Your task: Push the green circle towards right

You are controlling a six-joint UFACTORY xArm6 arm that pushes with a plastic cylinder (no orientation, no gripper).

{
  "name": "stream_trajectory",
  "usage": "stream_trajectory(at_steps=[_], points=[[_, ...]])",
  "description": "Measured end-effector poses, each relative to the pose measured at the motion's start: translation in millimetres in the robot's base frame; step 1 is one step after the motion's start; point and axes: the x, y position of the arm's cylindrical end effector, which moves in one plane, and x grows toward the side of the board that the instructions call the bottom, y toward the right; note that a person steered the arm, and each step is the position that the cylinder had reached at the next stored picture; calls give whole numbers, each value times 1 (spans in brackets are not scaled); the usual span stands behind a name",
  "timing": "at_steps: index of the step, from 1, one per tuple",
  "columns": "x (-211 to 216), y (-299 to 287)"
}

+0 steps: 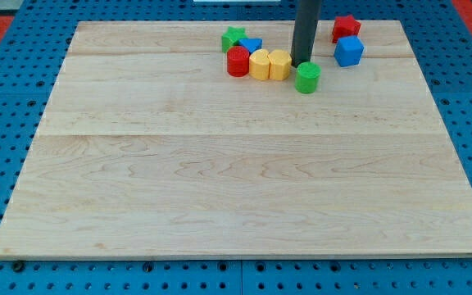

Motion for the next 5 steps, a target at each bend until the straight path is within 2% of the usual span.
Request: stream_trajectory(at_steps=[1,2,4,5], points=[[3,-24],[28,-11],[36,42],[51,19]])
